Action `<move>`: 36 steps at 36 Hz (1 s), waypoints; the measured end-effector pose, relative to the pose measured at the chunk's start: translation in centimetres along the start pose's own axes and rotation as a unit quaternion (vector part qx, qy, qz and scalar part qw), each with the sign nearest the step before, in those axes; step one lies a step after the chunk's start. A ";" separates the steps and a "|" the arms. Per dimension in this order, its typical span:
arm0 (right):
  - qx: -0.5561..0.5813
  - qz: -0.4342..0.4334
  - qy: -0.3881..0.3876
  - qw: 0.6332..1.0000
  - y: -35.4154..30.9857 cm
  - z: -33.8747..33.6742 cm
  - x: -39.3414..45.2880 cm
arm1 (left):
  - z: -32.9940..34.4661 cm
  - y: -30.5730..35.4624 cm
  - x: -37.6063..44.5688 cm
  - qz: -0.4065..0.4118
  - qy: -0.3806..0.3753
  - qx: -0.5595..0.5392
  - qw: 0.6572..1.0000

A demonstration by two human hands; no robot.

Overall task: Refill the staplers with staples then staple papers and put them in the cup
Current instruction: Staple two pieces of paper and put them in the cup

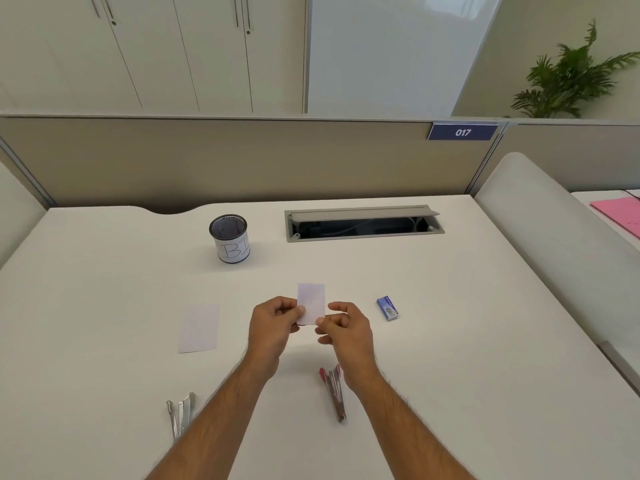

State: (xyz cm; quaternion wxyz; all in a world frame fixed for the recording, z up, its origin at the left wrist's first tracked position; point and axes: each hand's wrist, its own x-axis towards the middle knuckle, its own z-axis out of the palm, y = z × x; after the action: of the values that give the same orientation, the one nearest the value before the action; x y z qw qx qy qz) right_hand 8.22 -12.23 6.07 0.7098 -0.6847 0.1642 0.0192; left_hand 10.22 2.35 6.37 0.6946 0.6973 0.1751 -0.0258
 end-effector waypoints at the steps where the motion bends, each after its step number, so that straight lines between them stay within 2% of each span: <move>1: -0.002 -0.005 -0.002 1.000 -0.2 0.0 0.2 | -0.1 0.2 0.2 0.004 -0.002 0.004 1.000; 6: -0.072 -0.055 -0.013 0.996 -1.6 1.0 1.7 | -1.0 1.1 1.1 0.026 -0.019 0.033 0.999; 12: -0.105 -0.105 -0.035 0.988 -3.5 2.7 4.0 | -2.6 2.0 2.4 0.037 -0.035 0.046 0.998; 15: -0.123 -0.114 -0.042 0.985 -4.2 4.1 5.1 | -3.5 2.6 3.5 0.035 -0.010 0.044 0.998; 22: -0.188 -0.131 -0.022 0.973 -4.7 8.5 7.9 | -6.6 3.8 6.0 0.019 0.104 0.036 0.994; 26: -0.214 -0.138 -0.021 0.967 -5.3 11.6 9.7 | -9.0 4.2 7.4 0.006 0.137 0.023 0.990; 31: -0.232 -0.196 -0.013 0.953 -6.2 14.8 11.1 | -10.7 4.7 8.7 0.007 0.146 0.017 0.989; 36: -0.286 -0.306 0.017 0.908 -7.2 18.0 12.9 | -11.6 5.5 10.3 0.002 0.144 0.018 0.989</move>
State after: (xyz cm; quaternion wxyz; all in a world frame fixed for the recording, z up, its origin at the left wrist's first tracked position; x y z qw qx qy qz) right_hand 25.97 2.37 9.84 0.4516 -0.8753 -0.0539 -0.1645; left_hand 19.03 15.96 9.15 0.6496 0.7065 0.2712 0.0731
